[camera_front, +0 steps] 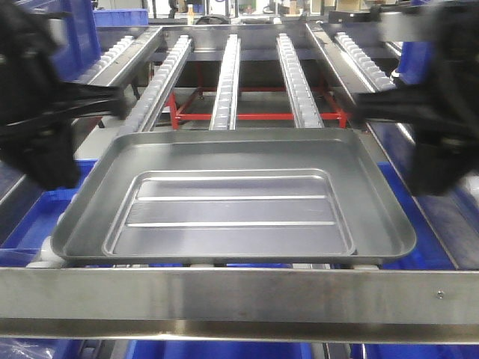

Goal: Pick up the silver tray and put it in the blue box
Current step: 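Lower both grippers, open, toward the tray's two short edges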

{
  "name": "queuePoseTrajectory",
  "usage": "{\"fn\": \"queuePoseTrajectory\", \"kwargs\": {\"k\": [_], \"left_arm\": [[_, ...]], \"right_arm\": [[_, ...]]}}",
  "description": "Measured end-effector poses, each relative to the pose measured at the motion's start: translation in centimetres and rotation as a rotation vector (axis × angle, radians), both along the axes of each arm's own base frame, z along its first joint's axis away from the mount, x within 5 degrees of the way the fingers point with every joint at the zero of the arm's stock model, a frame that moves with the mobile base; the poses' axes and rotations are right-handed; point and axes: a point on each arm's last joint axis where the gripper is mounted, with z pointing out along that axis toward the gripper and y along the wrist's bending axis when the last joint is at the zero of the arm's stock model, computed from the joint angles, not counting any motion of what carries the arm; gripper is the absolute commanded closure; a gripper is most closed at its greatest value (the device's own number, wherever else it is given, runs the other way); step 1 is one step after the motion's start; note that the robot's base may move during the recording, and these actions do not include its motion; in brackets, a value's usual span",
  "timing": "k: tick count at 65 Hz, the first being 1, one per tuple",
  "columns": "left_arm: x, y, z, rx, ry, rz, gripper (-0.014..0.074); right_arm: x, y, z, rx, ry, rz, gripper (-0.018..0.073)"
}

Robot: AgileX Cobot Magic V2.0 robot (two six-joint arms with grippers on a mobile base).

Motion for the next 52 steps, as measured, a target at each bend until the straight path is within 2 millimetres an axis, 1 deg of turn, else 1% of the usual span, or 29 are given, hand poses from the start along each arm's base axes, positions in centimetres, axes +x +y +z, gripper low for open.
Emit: {"fn": "queuePoseTrajectory", "kwargs": {"k": [6, 12, 16, 25, 30, 34, 38, 42, 43, 46, 48, 50, 52], "left_arm": [[0.9, -0.8, -0.3, -0.024, 0.017, 0.01, 0.0692], [1.2, -1.1, -0.9, -0.032, 0.041, 0.012, 0.0692], [1.2, -1.2, -1.2, -0.037, 0.056, 0.014, 0.0692], [1.3, -1.3, -1.6, -0.039, 0.071, 0.016, 0.0692], [1.3, -1.4, -1.6, -0.032, 0.066, -0.005, 0.069], [1.3, -1.4, -1.8, -0.025, 0.065, -0.025, 0.0682], [1.4, -1.5, -2.0, -0.021, 0.07, -0.035, 0.0642], [1.5, -1.6, -2.3, -0.023, 0.076, -0.035, 0.0565], [1.6, -1.7, -2.4, -0.027, 0.079, -0.034, 0.0531], [1.6, -1.7, -2.5, -0.028, 0.075, -0.036, 0.0458], [1.7, -1.8, -2.6, -0.027, 0.076, -0.038, 0.0403], [1.7, -1.8, -2.6, -0.036, 0.074, -0.034, 0.0365], [1.7, -1.9, -2.7, -0.04, 0.074, -0.033, 0.0348]], "right_arm": [[1.6, 1.3, -0.5, -0.001, 0.014, 0.028, 0.0487], [2.9, 2.2, -1.2, -0.013, 0.036, 0.039, 0.0487], [3.6, 2.5, -1.7, -0.021, 0.052, 0.041, 0.0487], [4.6, 3.0, -1.8, -0.029, 0.062, 0.041, 0.048], [4.7, 3.0, -1.9, -0.03, 0.069, 0.04, 0.0422], [4.8, 3.1, -2.1, -0.028, 0.078, 0.038, 0.0336], [4.8, 3.2, -2.3, -0.026, 0.086, 0.035, 0.0231], [4.8, 3.2, -2.3, -0.023, 0.088, 0.033, 0.0162], [4.8, 3.2, -2.3, -0.023, 0.088, 0.033, 0.0144], [4.8, 3.2, -2.3, -0.023, 0.088, 0.033, 0.0121], [4.8, 3.2, -2.3, -0.024, 0.087, 0.035, 0.0123], [4.8, 3.2, -2.3, -0.024, 0.087, 0.035, 0.0124], [4.8, 3.2, -2.3, -0.024, 0.087, 0.035, 0.0124]]}}
